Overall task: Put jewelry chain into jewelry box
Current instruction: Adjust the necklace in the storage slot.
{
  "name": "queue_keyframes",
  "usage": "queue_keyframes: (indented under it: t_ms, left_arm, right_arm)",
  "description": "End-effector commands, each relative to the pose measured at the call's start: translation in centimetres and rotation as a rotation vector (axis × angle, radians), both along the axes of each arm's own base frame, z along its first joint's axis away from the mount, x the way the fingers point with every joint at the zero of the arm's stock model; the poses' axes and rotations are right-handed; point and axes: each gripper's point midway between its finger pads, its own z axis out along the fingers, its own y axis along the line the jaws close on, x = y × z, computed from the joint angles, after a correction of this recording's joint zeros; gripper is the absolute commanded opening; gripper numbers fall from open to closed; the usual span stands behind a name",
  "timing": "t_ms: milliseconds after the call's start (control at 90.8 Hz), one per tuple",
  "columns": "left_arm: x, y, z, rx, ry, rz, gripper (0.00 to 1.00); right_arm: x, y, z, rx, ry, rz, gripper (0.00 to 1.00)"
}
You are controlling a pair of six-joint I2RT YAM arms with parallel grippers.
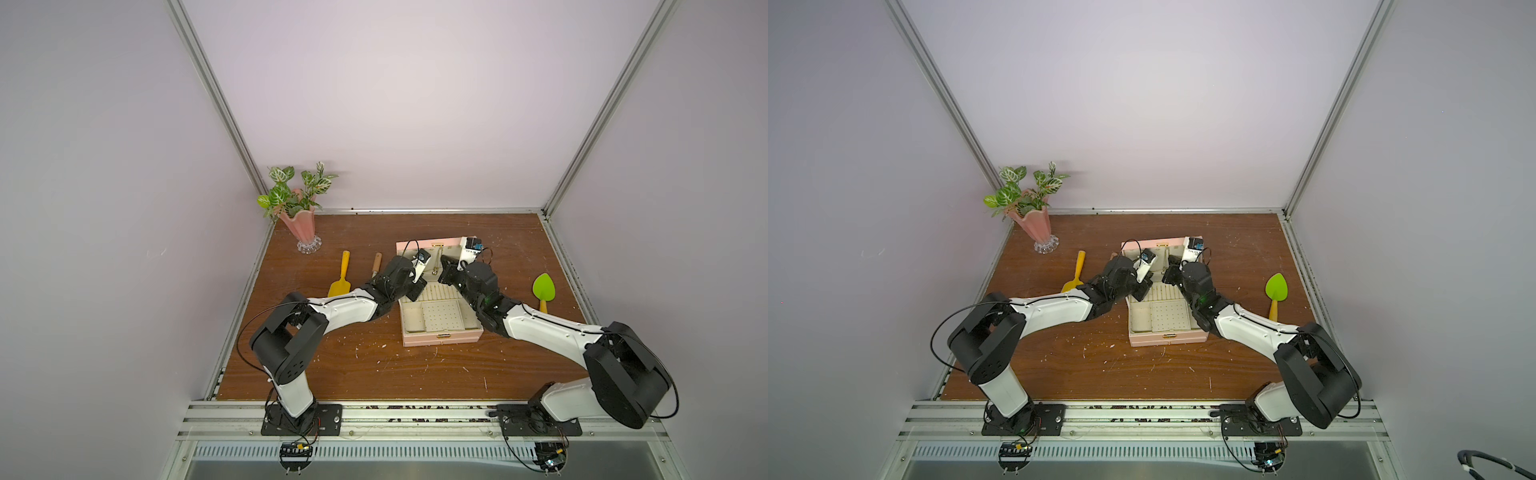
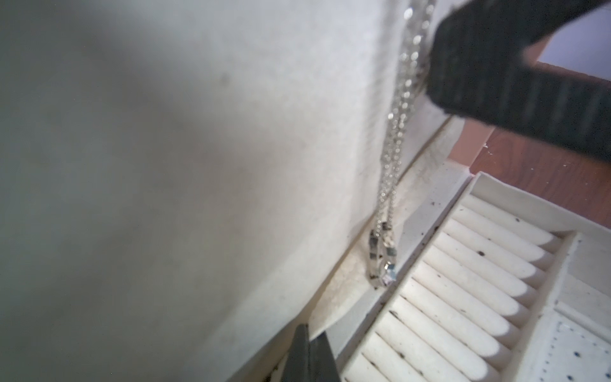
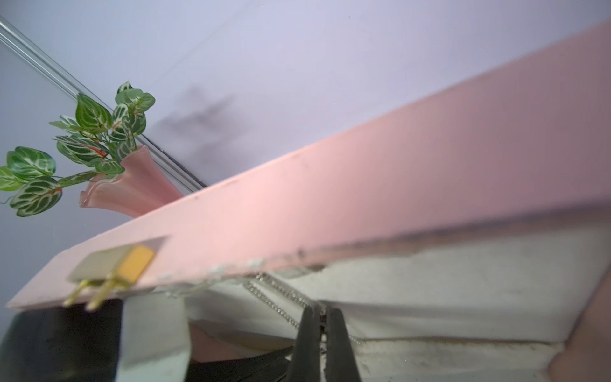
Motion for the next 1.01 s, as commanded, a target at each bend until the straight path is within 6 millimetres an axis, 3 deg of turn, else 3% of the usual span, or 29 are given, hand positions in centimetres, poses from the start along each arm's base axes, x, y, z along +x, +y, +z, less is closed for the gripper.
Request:
queue_keyframes:
  t_ms: [0,198,727,947,1002]
  left_arm:
    - [-0.7,-1.2,2.8,-0.095,-0.036,-0.074,0.01]
    - [-0.8,-1.3,3.0,-0.1,-0.041,-0.078,0.01]
    - [-1.7,-1.5,3.6,-0.112,-0.057,-0.132,0.01]
    - [-1.6,-1.5,3.5,-0.11,-0.056,-0.125,0.02]
    - [-1.6,-1.5,3.6,-0.111,-0.055,-0.124,0.02]
  right_arm:
    - [0.5,0.7,3.4,0.048,-0.087,0.014,0.0]
    - [0.5,0.5,2.8,0.032,-0.075,0.007,0.0]
    - [0.2,-0.4,-2.1,-0.026,0.02,-0.023,0.0]
    - [0.0,-0.9,-2.2,-0.035,0.023,-0.04,0.0]
    - [0.0,-0.9,-2.1,-0.034,0.021,-0.041,0.08]
